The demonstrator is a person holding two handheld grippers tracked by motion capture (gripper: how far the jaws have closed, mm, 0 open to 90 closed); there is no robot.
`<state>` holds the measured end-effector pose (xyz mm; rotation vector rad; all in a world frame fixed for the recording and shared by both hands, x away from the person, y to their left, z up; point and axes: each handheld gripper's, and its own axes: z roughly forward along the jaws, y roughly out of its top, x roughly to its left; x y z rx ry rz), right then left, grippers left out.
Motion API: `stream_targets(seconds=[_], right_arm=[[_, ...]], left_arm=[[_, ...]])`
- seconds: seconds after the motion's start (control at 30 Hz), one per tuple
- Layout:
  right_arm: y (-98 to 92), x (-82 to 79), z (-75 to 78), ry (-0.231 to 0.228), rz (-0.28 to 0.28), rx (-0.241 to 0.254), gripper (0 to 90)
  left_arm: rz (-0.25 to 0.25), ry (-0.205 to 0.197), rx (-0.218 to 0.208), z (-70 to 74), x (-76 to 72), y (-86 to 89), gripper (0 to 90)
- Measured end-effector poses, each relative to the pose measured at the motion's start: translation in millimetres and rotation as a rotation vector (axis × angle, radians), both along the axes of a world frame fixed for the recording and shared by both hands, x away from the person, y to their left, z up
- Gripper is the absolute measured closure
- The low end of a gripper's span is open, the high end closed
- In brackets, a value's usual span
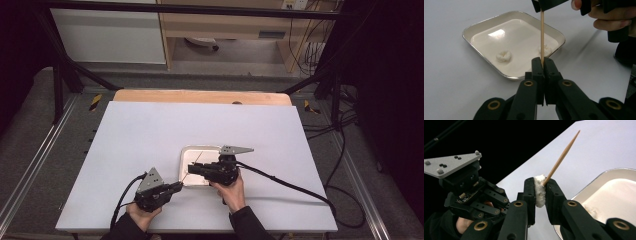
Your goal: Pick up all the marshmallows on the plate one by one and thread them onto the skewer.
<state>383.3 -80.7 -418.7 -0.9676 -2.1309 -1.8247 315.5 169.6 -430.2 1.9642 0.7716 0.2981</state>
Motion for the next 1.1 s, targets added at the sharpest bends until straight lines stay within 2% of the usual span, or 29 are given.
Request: stream_targets(seconds=[0.1, 0.3, 0.5, 0.57, 0.67, 0.77, 0.93, 0.97, 1.1], right_arm=[[2.8, -3.2, -2.2, 0.019, 0.018, -0.007, 80.0], [9.1, -8.9, -16.1, 0.029, 0.033, -0.04, 79.4], [9.4, -9.4, -15.8, 0.029, 0.032, -0.048, 78.3], [7.9, -9.1, -13.2, 0.019, 0.025, -0.06, 69.3], [4.3, -8.6, -7.1, -0.013, 0.01, -0.09, 60.2], [-0.1, -8.6, -0.4, -0.048, -0.011, -0.133, 51.7], [-8.9, -4.5, 7.6, -0.131, -0.04, -0.255, 33.4], [-9.9, -4.0, 8.1, -0.139, -0.042, -0.274, 30.9], [-12.9, 0.9, 5.9, -0.163, -0.035, -0.368, 20.8]], left_arm=[[0.001, -0.005, -0.028, 2.3, 0.7, -1.8, 88.2], [0.003, 0.006, -0.012, -0.9, 5.0, -8.1, 88.1], [-0.004, 0.008, -0.021, -0.9, 5.1, -7.6, 88.1], [-0.005, 0.006, -0.024, -0.1, 5.0, -6.2, 88.1], [-0.005, -0.002, -0.043, 1.1, 7.1, -1.4, 88.1], [-0.005, 0.0, -0.04, 1.5, 7.2, 2.3, 88.1], [-0.005, 0.012, -0.029, 1.4, 7.8, 7.0, 88.0], [0.017, 0.023, -0.011, 1.6, 7.0, 9.1, 88.0], [0.022, 0.038, -0.004, 0.2, 7.6, 13.0, 87.9]])
